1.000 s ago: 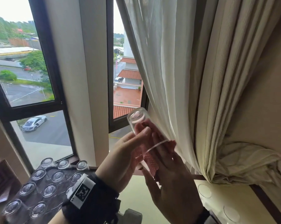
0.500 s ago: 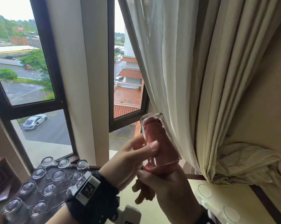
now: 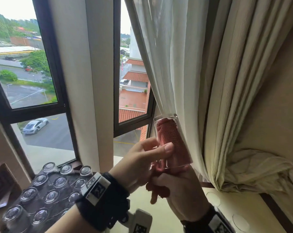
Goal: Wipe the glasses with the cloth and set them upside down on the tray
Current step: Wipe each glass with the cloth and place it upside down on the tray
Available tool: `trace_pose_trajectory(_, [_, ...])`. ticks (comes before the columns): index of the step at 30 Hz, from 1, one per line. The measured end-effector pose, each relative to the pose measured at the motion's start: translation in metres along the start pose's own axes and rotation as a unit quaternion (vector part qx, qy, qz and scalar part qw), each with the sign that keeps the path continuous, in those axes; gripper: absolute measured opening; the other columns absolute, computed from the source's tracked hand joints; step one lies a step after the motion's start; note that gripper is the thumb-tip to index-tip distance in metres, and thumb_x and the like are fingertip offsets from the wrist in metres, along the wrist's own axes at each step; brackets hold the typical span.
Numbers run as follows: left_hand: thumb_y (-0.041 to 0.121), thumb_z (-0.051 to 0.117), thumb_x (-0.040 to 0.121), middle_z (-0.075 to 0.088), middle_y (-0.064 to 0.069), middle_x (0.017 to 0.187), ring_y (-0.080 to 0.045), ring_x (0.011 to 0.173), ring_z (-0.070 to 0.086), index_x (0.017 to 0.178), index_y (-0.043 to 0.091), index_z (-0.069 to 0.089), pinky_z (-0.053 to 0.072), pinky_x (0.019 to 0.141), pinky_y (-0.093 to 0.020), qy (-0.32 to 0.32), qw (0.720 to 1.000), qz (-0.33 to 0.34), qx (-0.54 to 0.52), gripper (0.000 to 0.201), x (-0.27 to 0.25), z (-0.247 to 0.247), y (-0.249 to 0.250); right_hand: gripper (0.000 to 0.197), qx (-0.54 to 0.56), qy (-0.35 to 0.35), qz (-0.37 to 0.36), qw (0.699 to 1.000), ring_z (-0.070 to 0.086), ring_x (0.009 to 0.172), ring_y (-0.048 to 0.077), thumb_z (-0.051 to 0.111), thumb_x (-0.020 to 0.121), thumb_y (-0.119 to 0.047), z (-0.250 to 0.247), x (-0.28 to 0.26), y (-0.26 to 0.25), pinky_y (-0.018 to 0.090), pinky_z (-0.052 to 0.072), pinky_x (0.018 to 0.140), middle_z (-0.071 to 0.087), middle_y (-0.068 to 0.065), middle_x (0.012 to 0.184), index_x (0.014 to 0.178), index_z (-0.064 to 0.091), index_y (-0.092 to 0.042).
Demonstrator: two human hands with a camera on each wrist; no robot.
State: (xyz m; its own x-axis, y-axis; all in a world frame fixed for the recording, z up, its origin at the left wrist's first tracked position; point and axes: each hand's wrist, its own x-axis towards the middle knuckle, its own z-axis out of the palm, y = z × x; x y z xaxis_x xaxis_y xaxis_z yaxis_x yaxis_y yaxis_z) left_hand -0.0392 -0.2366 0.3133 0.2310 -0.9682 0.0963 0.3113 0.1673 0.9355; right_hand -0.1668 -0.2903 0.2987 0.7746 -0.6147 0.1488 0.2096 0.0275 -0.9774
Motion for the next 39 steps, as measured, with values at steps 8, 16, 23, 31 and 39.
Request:
trace_pose_trajectory(8, [0.059,0.083,0.070,0.082,0.000,0.094,-0.011,0.089,0.078,0.106,0.019,0.077,0.062,0.078,-0.021,0.127,0.970,0.026,0.205,0.055,0.006,0.011,0.001,0.014,-0.609,0.123,-0.258,0.740,0.067,0.051,0.018,0.061,0.080,-0.002,-0.027,0.014,0.031,0.024,0.056,0.055,0.071,0.004,0.063,0.079,0.074,-0.007])
trace_pose_trajectory(16, [0.034,0.088,0.085,0.053,-0.048,0.122,-0.067,0.111,0.050,0.134,-0.019,0.047,0.025,0.105,-0.084,-0.070,0.996,-0.005,-0.063,0.083,-0.004,-0.003,-0.010,0.051,0.275,-0.150,-0.025,0.949,0.062,0.052,0.029,0.062,0.082,-0.017,0.005,-0.016,-0.014,0.025,0.048,0.039,0.059,0.027,0.078,0.131,0.058,-0.003])
trace_pose_trajectory(23, [0.019,0.061,0.102,0.063,-0.020,0.145,-0.039,0.138,0.057,0.148,0.004,0.052,0.037,0.122,-0.059,-0.055,0.998,0.029,0.029,0.049,-0.004,-0.001,-0.009,0.060,0.210,0.056,0.008,0.976,0.039,0.027,0.012,0.069,0.079,-0.064,-0.012,-0.010,-0.012,0.017,0.033,0.032,0.044,0.025,0.065,0.109,0.071,-0.012])
trace_pose_trajectory(31, [0.077,0.064,0.084,0.067,-0.028,0.133,-0.043,0.128,0.065,0.134,0.012,0.061,0.043,0.120,-0.054,0.059,0.997,-0.050,-0.026,0.081,-0.008,-0.007,0.013,0.015,-0.336,0.152,-0.255,0.894,0.070,0.069,-0.002,0.079,0.086,-0.034,-0.030,-0.019,-0.002,0.014,0.053,0.065,0.078,-0.010,0.090,0.098,0.080,-0.025])
trace_pose_trajectory(39, [0.035,0.080,0.075,0.078,-0.012,0.088,-0.025,0.088,0.078,0.094,0.008,0.081,0.063,0.080,-0.025,0.060,0.997,0.039,0.027,0.034,-0.003,0.007,0.015,0.042,-0.503,0.123,-0.244,0.820,0.073,0.085,0.007,0.063,0.093,-0.044,-0.027,-0.017,0.017,0.002,0.042,0.091,0.073,-0.012,0.117,0.129,0.067,-0.024])
